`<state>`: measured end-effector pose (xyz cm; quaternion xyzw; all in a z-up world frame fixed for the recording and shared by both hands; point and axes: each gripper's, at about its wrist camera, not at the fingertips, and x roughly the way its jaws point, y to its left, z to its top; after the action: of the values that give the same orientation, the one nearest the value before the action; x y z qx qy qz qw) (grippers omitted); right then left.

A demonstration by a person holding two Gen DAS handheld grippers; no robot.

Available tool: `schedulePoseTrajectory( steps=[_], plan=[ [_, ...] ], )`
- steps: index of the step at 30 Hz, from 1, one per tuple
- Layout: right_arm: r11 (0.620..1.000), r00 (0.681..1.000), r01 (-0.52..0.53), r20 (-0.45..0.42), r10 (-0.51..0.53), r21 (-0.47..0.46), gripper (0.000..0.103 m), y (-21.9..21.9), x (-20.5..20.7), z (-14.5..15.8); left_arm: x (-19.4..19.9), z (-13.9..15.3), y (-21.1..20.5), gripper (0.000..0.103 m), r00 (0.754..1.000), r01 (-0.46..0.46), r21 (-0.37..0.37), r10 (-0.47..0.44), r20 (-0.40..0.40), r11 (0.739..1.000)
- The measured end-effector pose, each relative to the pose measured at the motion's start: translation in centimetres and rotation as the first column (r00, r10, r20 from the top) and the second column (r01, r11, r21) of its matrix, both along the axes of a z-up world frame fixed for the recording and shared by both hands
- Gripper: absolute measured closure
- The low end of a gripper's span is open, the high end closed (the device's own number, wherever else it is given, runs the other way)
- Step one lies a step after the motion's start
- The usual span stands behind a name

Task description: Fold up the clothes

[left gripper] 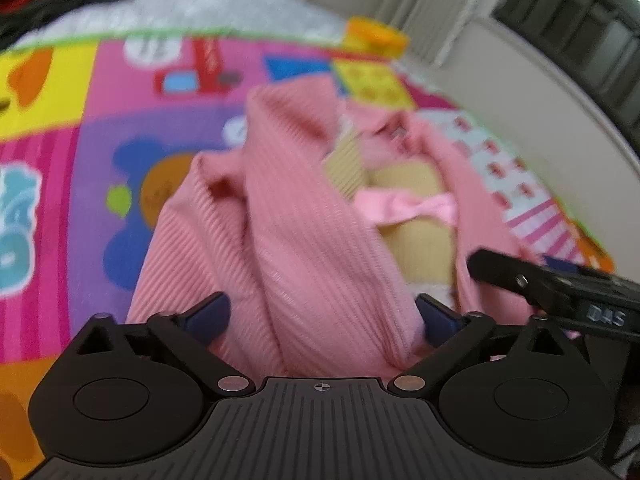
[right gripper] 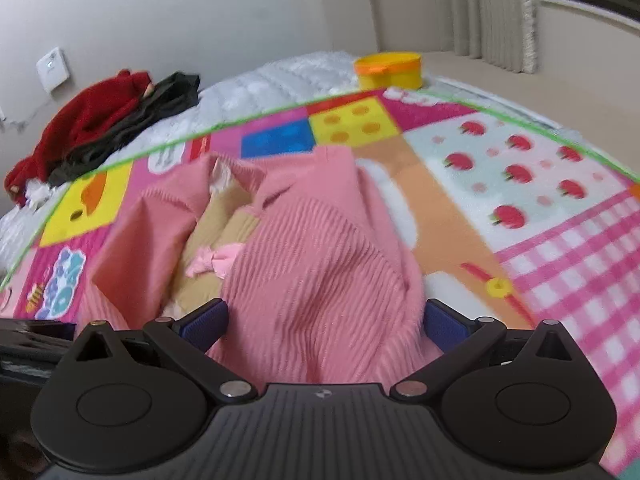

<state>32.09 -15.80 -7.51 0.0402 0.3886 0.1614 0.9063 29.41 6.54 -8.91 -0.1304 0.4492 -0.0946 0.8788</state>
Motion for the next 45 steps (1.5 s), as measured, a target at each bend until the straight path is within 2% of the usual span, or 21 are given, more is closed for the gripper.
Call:
schedulePoseTrajectory(
  steps=[4, 6, 8, 10, 14, 16, 18, 22, 24, 26, 28, 29, 31, 33, 36, 37, 38, 39, 40, 42, 45],
  plan=[
    [0.993, 0.995, -0.1, -0.018, 0.099, -0.061, 0.019, -0.1, -0.8, -1.2, -0.9, 0.4, -0.5, 0.026, 0.998, 0.052, 0.059, -0.05, -0.034, 0.997],
    [0.986, 0.987, -0.155, -0.048, 0.152, -0.066, 0.042, -0.3, -2.3, -0.5, -1.9, 0.3, -0.8, 0.036, 0.997, 0.072, 0.099, -0.069, -0.034, 0.992],
    [0.974, 0.974, -0.215, -0.087, 0.208, -0.072, 0.052, -0.7, -4.2, 0.2, -3.3, 0.6, -1.0, 0.044, 0.995, 0.087, 0.098, -0.083, -0.046, 0.991],
    [0.948, 0.951, -0.297, -0.123, 0.283, -0.116, 0.053, -1.1, -7.0, 0.6, -5.2, 0.9, -1.6, 0.058, 0.99, 0.118, 0.062, -0.113, -0.079, 0.991],
    [0.899, 0.921, -0.384, -0.159, 0.356, -0.212, 0.053, -3.2, -12.2, 1.4, -11.1, 1.6, -3.5, 0.058, 0.958, 0.243, 0.011, -0.238, -0.16, 0.97],
    [0.889, 0.924, -0.38, -0.141, 0.355, -0.254, 0.052, -4.4, -14.6, 1.7, -13.8, 2.9, -3.9, 0.056, 0.956, 0.265, -0.004, -0.264, -0.132, 0.964],
    [0.905, 0.937, -0.347, -0.118, 0.328, -0.244, 0.048, -5.4, -15.9, 1.8, -16.5, 4.2, -4.2, 0.046, 0.953, 0.286, -0.019, -0.286, -0.101, 0.958],
    [0.943, 0.965, -0.263, -0.073, 0.253, -0.204, 0.04, -6.4, -17.0, 2.5, -17.5, 6.5, -5.5, 0.018, 0.96, 0.279, -0.005, -0.279, 0.0, 0.96],
    [0.956, 0.975, -0.222, -0.042, 0.218, -0.192, 0.034, -6.6, -17.3, 3.6, -16.8, 6.7, -6.9, 0.016, 0.959, 0.284, 0.038, -0.285, 0.008, 0.958],
    [0.965, 0.979, -0.206, -0.032, 0.203, -0.163, 0.022, -6.7, -17.7, 5.0, -15.3, 5.7, -7.9, 0.028, 0.959, 0.284, 0.112, -0.283, -0.026, 0.952],
    [0.966, 0.972, -0.229, -0.084, 0.22, -0.121, 0.015, -6.5, -18.6, 6.7, -14.3, 4.7, -8.8, 0.089, 0.954, 0.298, 0.186, -0.295, -0.042, 0.936],
    [0.965, 0.966, -0.242, -0.115, 0.23, -0.1, 0.015, -6.4, -18.9, 7.4, -14.6, 4.5, -8.5, 0.091, 0.953, 0.302, 0.207, -0.302, -0.032, 0.931],
    [0.962, 0.939, -0.269, -0.238, 0.25, -0.049, 0.015, -6.0, -19.2, 7.7, -14.0, 4.9, -7.1, 0.092, 0.958, 0.281, 0.211, -0.288, 0.0, 0.936],
    [0.96, 0.888, -0.28, -0.376, 0.265, 0.016, 0.015, -5.7, -19.2, 7.7, -13.3, 5.6, -5.5, 0.093, 0.965, 0.243, 0.23, -0.258, 0.038, 0.942],
    [0.97, 0.811, -0.202, -0.532, 0.245, 0.138, 0.017, -5.6, -18.2, 7.3, -12.2, 7.3, -3.0, 0.093, 0.977, 0.145, 0.271, -0.181, 0.114, 0.952],
    [0.971, 0.785, -0.159, -0.574, 0.235, 0.18, 0.019, -5.5, -17.7, 7.2, -11.8, 7.8, -2.0, 0.093, 0.979, 0.1, 0.277, -0.144, 0.143, 0.956],
    [0.969, 0.76, -0.12, -0.607, 0.231, 0.218, 0.028, -5.2, -17.2, 7.1, -11.4, 8.3, -1.0, 0.093, 0.981, 0.05, 0.269, -0.098, 0.167, 0.962],
    [0.964, 0.751, -0.099, -0.617, 0.235, 0.247, 0.036, -4.6, -16.6, 7.2, -10.9, 8.7, 0.1, 0.093, 0.981, -0.001, 0.254, -0.048, 0.188, 0.967],
    [0.96, 0.742, -0.085, -0.626, 0.241, 0.268, 0.037, -3.9, -16.1, 7.3, -10.6, 9.0, 0.9, 0.093, 0.979, -0.042, 0.238, -0.007, 0.203, 0.97],
    [0.96, 0.727, -0.108, -0.638, 0.253, 0.258, 0.037, -1.7, -15.3, 7.2, -9.9, 9.4, 2.5, 0.093, 0.972, -0.107, 0.21, 0.059, 0.225, 0.972],
    [0.972, 0.711, -0.195, -0.664, 0.234, 0.134, 0.04, 1.5, -14.9, 5.2, -9.1, 9.5, 3.9, 0.093, 0.967, -0.136, 0.217, 0.082, 0.243, 0.967]
  ],
)
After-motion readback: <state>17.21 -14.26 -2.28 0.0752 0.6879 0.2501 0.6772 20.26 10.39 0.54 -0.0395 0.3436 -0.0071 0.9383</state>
